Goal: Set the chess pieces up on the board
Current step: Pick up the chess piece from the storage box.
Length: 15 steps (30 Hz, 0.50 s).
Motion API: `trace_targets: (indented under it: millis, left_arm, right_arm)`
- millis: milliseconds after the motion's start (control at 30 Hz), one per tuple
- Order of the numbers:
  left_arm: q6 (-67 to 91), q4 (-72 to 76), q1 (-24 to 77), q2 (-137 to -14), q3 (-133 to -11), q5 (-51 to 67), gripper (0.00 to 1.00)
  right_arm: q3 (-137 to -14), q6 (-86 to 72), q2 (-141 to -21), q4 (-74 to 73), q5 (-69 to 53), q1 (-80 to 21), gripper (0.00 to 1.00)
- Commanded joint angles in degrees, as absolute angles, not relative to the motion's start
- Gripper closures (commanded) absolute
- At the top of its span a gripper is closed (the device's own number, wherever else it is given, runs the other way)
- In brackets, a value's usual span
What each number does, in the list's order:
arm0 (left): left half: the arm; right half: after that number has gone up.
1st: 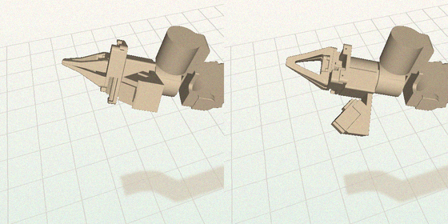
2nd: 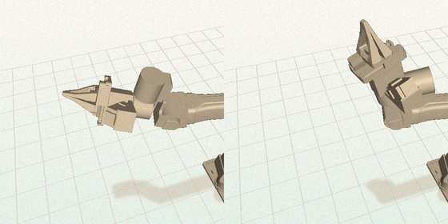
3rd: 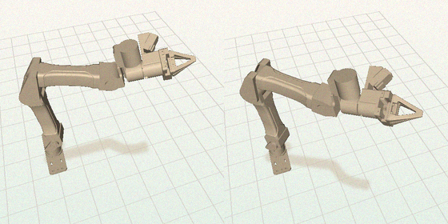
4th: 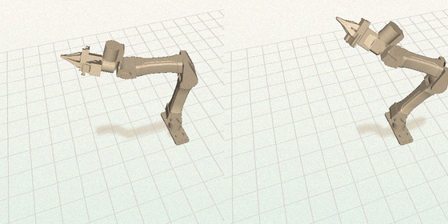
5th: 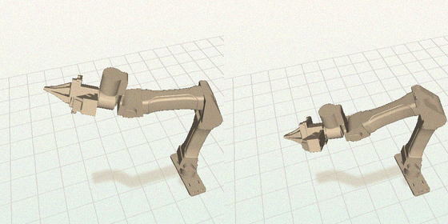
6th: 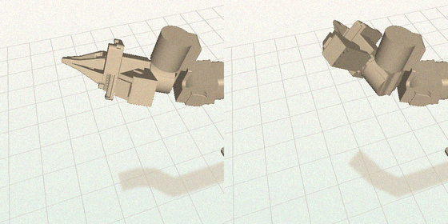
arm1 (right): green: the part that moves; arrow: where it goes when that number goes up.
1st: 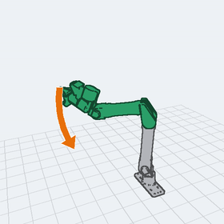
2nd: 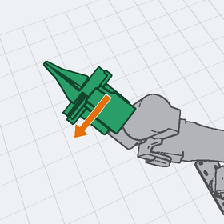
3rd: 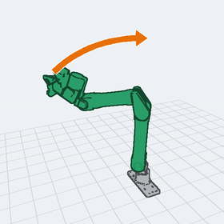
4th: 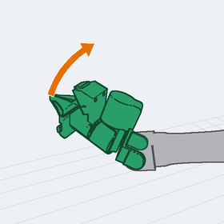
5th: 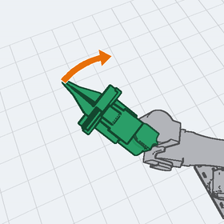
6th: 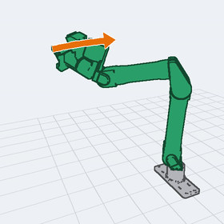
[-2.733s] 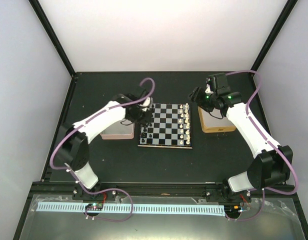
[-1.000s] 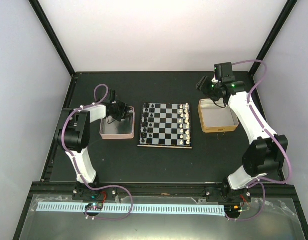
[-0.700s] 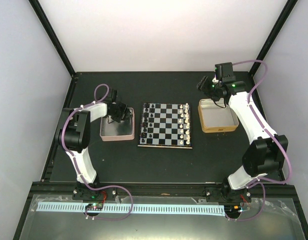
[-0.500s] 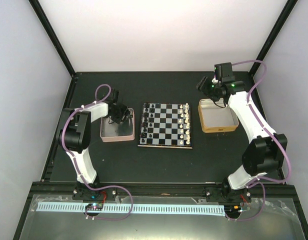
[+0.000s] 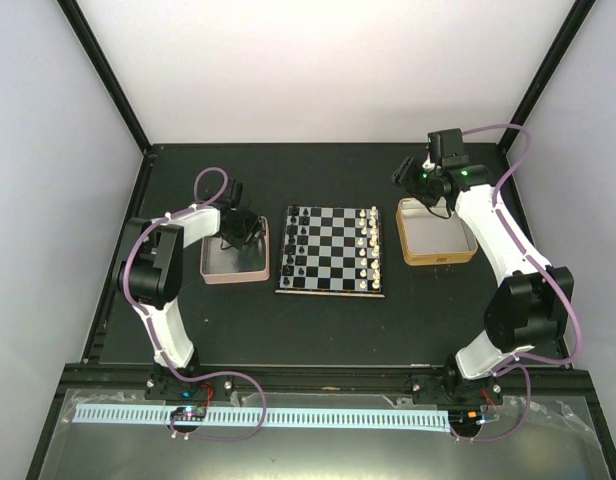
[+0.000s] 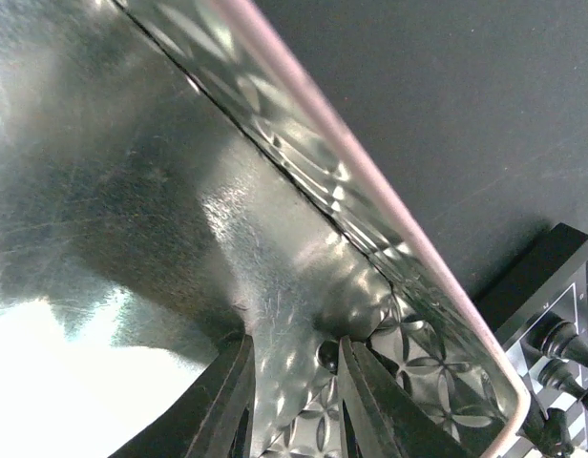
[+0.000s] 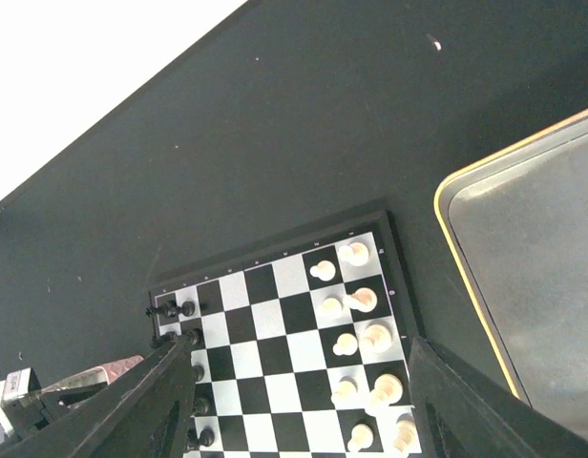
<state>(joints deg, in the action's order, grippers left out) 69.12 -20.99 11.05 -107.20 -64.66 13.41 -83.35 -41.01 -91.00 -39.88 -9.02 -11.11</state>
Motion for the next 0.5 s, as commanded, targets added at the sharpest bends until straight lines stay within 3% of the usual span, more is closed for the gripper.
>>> trace_targets:
  millis: [0,467]
  left_arm:
    - [69.18,-20.80,12.15,-105.22,-64.75,10.59,0.74]
    - [76.48,-23.68,14.38,-109.96,-70.43,7.20,0.75]
  right_arm:
    - [-82.07,-40.85,-88.54,-39.16,-8.88,-10.72,0.38]
    - [-80.57,-39.81,-87.28,-38.32,-10.10,-10.31,0.38]
